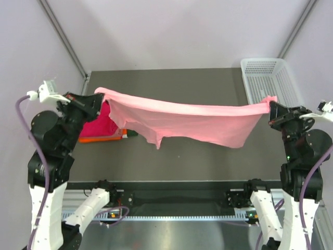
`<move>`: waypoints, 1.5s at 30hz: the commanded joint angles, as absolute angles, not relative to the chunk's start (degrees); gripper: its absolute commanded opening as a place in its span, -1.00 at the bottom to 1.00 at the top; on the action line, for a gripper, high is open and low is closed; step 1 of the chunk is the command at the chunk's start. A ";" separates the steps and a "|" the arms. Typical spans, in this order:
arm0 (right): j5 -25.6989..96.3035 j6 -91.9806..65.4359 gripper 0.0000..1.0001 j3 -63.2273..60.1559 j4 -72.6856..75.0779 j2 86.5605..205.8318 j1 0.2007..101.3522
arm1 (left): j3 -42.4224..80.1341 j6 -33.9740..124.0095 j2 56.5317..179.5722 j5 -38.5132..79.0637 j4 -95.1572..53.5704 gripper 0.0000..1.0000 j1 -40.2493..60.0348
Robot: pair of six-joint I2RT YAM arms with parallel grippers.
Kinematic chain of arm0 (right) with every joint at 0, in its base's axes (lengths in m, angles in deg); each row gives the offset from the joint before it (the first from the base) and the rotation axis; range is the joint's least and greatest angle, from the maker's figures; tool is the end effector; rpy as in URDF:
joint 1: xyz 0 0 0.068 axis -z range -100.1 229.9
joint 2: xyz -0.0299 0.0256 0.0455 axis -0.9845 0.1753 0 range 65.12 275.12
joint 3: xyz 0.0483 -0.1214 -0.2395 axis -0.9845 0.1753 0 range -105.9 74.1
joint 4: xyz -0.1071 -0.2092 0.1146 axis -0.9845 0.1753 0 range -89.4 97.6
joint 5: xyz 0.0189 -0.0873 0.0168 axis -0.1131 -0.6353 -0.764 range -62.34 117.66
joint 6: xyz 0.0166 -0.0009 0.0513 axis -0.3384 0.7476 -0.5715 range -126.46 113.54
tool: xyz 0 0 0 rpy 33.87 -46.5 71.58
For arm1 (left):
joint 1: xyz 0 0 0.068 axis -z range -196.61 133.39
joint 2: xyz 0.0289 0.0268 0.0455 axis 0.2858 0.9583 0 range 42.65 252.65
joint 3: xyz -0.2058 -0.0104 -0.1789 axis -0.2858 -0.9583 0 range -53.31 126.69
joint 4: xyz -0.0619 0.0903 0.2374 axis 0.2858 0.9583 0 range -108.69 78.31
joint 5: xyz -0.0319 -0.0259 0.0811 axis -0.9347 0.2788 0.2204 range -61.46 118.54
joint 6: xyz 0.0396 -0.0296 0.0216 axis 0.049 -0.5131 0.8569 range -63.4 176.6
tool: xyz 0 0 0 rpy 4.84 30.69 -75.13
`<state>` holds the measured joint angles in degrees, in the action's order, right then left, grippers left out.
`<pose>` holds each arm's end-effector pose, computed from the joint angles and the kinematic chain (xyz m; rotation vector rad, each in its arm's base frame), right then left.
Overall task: Fold and stack the t-shirts
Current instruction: Flatten the tshirt out
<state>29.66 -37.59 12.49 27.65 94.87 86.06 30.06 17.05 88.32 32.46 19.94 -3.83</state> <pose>0.0761 -0.0070 0.4340 0.4519 1.4287 0.3778 0.1002 -0.0202 0.4979 -0.4295 1.5683 -0.6551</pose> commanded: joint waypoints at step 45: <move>36.01 -44.44 0.73 29.98 29.59 122.05 93.26 | 2.24 18.89 99.86 21.52 12.75 0.97 -10.72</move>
